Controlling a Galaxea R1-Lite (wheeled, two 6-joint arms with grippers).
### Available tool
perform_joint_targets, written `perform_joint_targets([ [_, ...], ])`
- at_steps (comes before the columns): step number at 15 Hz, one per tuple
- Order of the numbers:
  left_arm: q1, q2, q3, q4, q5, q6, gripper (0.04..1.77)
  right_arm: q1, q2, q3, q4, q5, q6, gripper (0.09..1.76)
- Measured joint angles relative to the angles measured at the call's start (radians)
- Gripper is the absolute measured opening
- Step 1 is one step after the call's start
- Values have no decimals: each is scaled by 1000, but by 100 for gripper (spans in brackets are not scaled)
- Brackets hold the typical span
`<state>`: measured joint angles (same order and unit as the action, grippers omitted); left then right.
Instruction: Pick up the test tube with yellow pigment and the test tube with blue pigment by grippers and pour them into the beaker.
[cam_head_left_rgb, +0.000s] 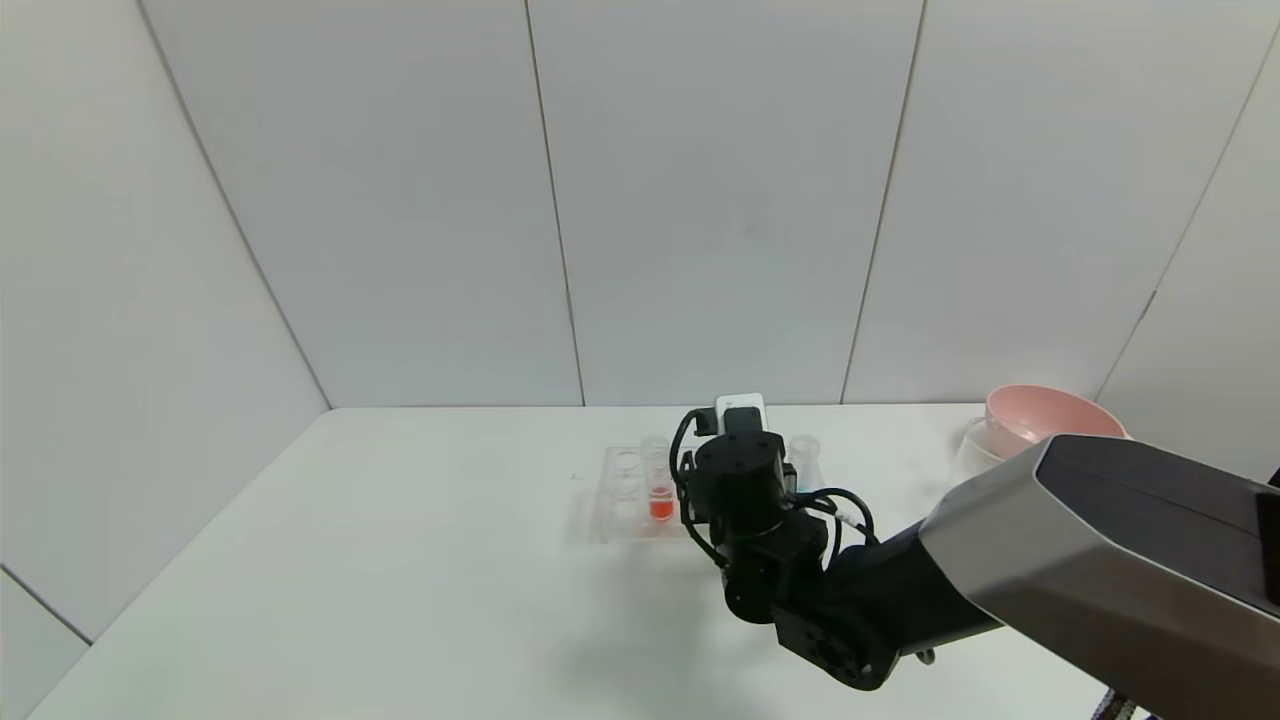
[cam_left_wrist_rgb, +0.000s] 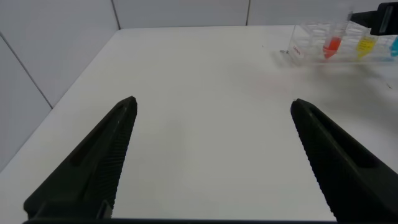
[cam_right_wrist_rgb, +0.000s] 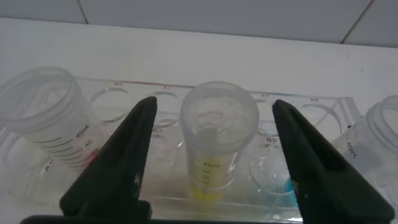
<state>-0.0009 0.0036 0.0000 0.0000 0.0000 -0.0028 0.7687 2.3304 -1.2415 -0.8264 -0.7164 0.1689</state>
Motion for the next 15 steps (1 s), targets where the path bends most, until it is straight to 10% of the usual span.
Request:
perform_joint_targets([
  [6, 0, 0, 0, 0, 0, 0, 176, 3, 0, -2, 0, 0, 0, 53],
  [15, 1, 0, 0, 0, 0, 0, 176, 16, -56, 16, 5, -6, -37, 55],
])
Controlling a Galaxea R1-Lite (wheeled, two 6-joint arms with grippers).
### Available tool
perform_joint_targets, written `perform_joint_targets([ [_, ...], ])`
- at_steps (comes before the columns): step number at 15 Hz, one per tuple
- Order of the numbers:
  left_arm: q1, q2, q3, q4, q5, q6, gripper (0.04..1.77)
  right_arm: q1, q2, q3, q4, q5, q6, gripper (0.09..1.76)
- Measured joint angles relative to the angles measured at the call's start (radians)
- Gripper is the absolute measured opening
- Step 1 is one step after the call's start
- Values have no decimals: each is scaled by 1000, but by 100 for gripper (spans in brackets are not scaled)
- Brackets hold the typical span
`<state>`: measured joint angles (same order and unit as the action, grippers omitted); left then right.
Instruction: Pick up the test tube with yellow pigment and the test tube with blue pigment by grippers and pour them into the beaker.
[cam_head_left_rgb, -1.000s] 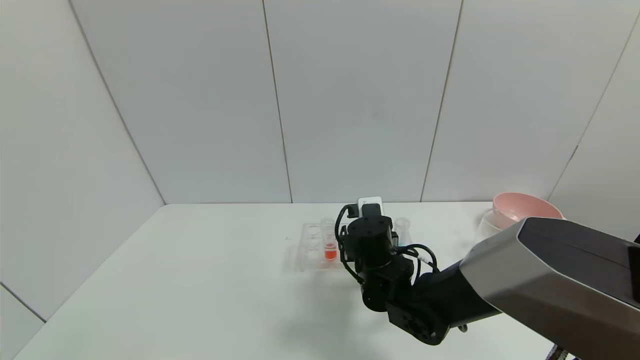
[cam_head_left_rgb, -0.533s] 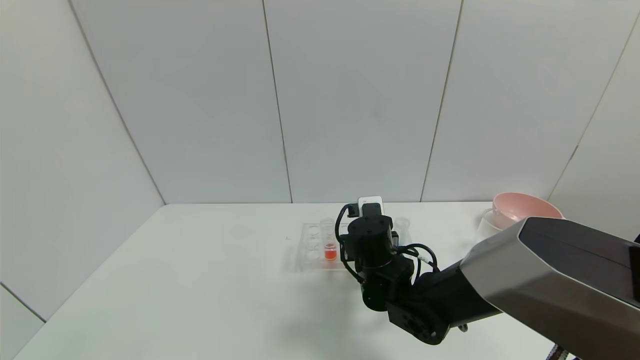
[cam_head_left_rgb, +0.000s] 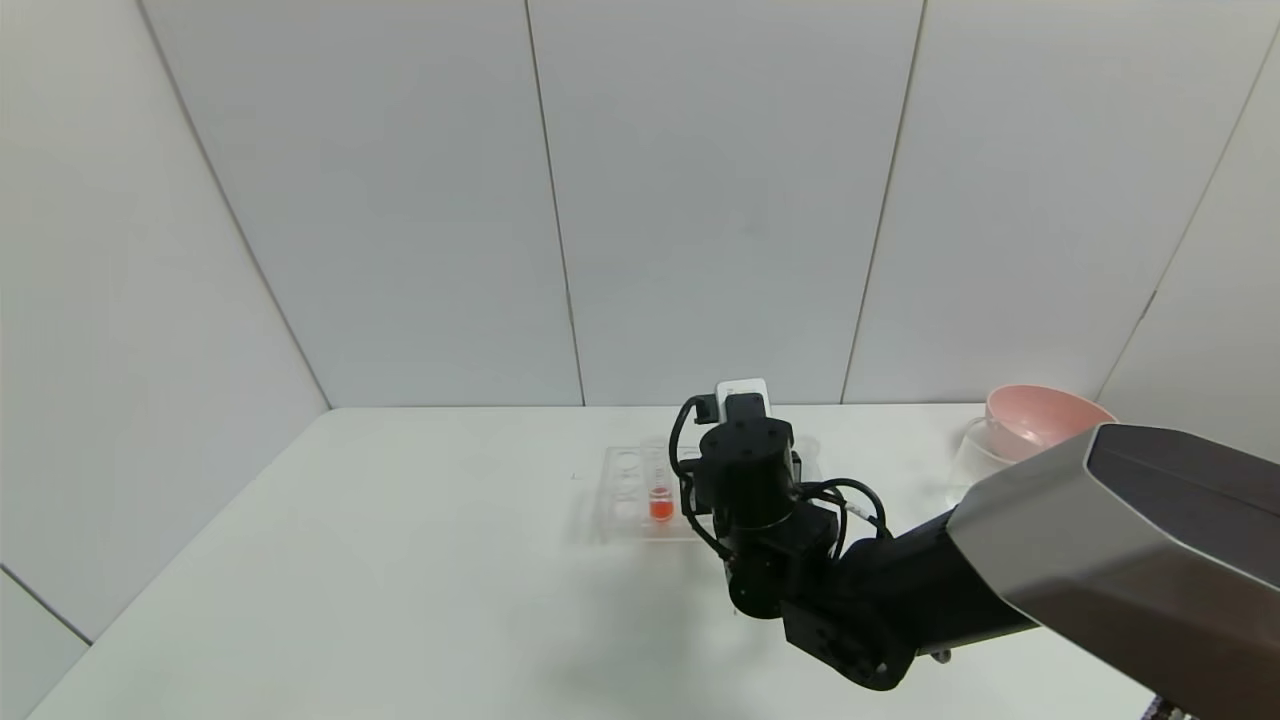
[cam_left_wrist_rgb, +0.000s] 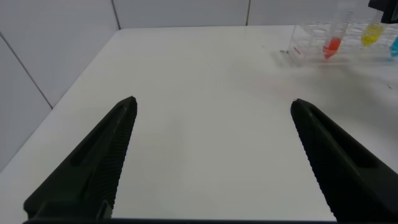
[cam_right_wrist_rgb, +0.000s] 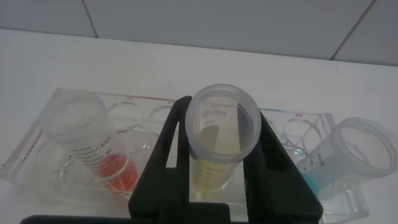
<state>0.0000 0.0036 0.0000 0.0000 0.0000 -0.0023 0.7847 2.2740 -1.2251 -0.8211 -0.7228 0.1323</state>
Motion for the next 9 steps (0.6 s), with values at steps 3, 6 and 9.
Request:
perform_joint_targets([
  [3, 0, 0, 0, 0, 0, 0, 176, 4, -51, 15, -3, 1, -43, 55],
  [6, 0, 0, 0, 0, 0, 0, 176, 6, -99, 29, -4, 0, -59, 55],
  [9, 0, 0, 0, 0, 0, 0, 176, 10, -124, 44, -5, 0, -59, 55],
])
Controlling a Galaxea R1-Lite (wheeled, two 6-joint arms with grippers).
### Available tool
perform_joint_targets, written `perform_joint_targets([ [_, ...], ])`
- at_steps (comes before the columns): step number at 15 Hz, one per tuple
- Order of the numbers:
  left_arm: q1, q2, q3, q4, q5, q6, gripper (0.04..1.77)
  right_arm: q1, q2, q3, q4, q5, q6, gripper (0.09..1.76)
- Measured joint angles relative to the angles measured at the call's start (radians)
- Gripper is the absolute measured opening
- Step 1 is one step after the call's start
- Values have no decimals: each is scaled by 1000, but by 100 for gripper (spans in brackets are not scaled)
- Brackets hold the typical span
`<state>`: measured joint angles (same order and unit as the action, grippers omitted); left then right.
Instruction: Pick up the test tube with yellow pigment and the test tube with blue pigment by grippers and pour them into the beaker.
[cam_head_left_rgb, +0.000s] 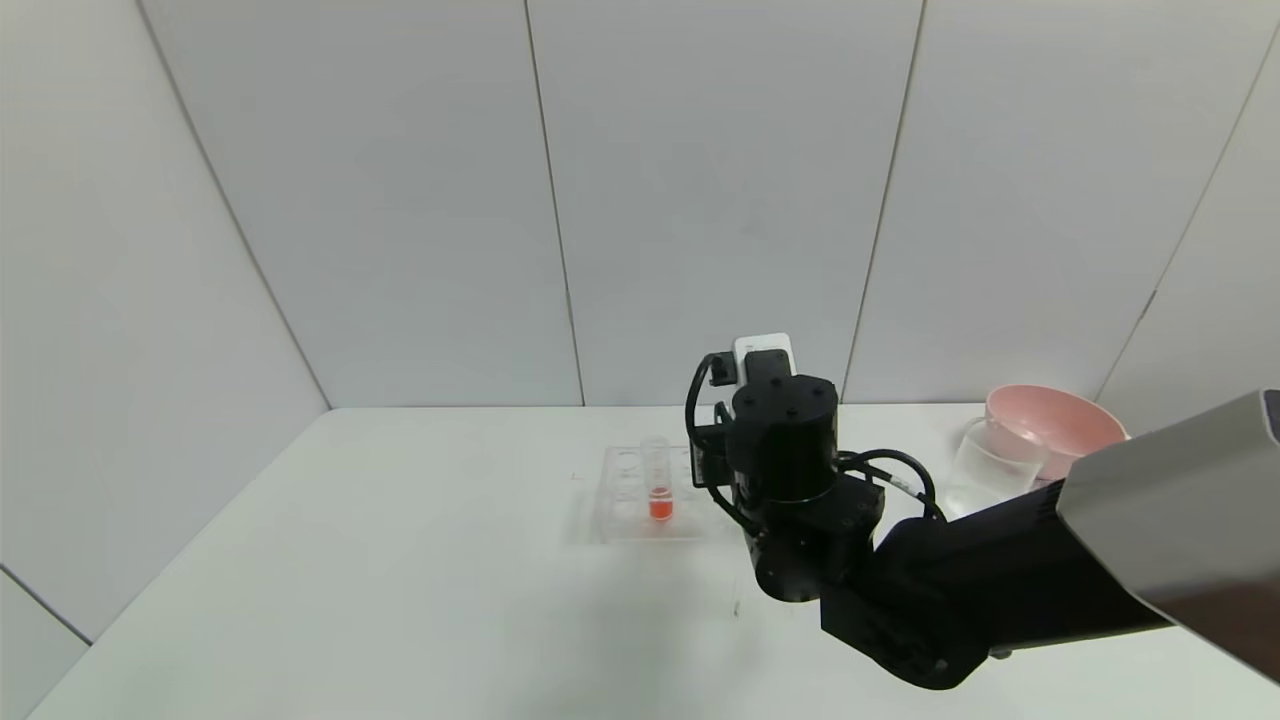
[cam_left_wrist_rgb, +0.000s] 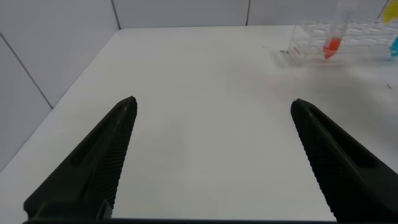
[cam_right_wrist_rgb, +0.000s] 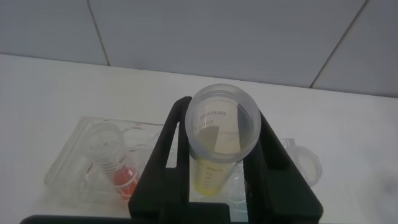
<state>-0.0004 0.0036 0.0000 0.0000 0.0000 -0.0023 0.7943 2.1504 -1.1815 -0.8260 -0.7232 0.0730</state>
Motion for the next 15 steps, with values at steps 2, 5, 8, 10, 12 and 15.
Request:
perform_joint_targets([
  [2, 0, 0, 0, 0, 0, 0, 176, 0, -7, 2, -8, 0, 0, 55],
  [5, 0, 0, 0, 0, 0, 0, 176, 0, -19, 7, -21, 4, -5, 55],
  [8, 0, 0, 0, 0, 0, 0, 176, -4, -77, 58, -19, 85, -22, 55],
  [10, 0, 0, 0, 0, 0, 0, 176, -18, -145, 123, -7, 180, -27, 55],
  [12, 0, 0, 0, 0, 0, 0, 176, -55, -231, 206, 18, 294, -46, 55],
  [15, 0, 0, 0, 0, 0, 0, 176, -156, -379, 326, 114, 542, -87, 55],
])
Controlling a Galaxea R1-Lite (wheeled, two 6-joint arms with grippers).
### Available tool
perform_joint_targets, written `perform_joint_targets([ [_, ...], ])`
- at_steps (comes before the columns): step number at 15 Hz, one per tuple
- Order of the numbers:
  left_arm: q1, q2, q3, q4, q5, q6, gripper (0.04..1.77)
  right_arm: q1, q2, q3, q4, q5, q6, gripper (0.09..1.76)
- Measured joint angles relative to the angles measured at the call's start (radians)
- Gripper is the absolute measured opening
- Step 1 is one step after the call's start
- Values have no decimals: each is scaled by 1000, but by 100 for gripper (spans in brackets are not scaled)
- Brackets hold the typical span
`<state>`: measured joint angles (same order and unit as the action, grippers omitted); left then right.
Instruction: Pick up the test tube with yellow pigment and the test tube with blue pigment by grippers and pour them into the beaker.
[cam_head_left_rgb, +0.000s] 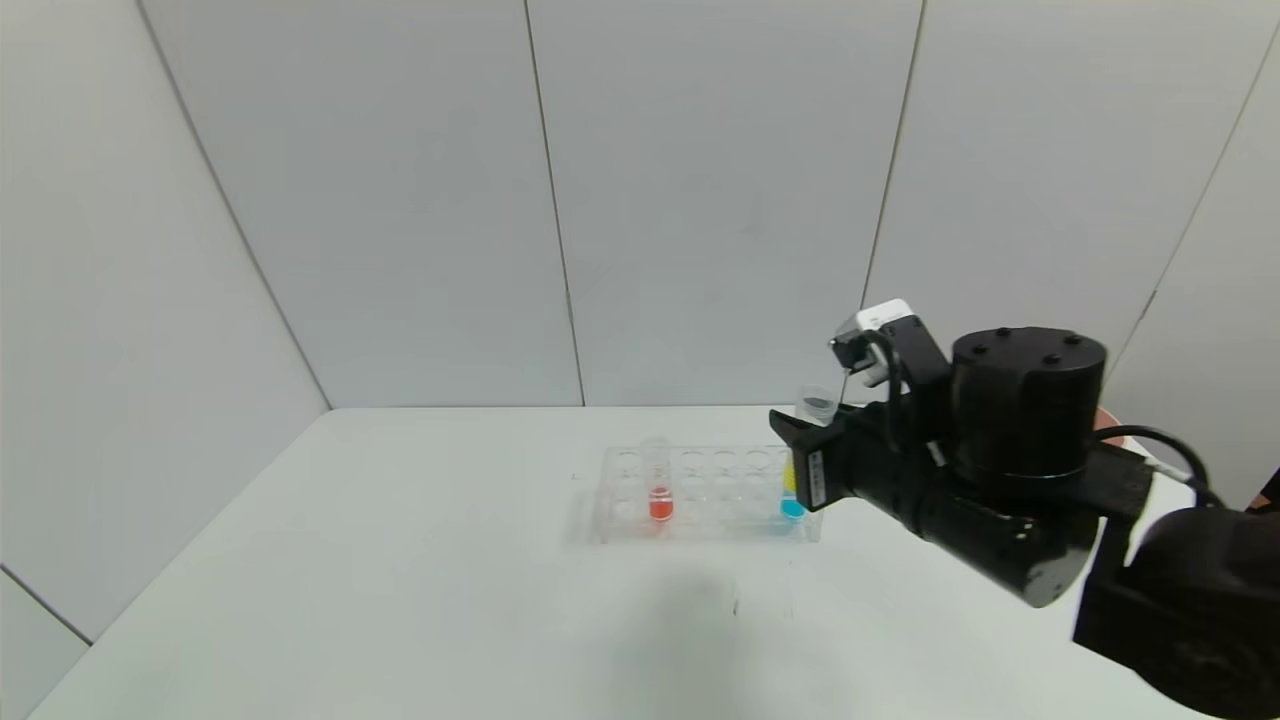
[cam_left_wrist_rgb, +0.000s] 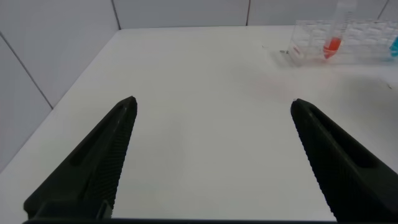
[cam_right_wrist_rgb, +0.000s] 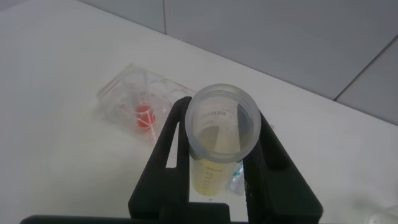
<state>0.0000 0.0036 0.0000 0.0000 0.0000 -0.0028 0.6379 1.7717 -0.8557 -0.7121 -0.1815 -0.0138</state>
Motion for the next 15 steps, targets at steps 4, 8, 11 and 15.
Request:
perform_joint_targets([
  [4, 0, 0, 0, 0, 0, 0, 176, -207, -190, 61, 220, 311, -84, 55],
  [8, 0, 0, 0, 0, 0, 0, 176, -457, -322, 67, 429, 598, -256, 55],
  [11, 0, 0, 0, 0, 0, 0, 176, -648, -353, 47, 520, 743, -392, 55],
  [15, 0, 0, 0, 0, 0, 0, 176, -824, -276, -67, 635, 825, -541, 55],
])
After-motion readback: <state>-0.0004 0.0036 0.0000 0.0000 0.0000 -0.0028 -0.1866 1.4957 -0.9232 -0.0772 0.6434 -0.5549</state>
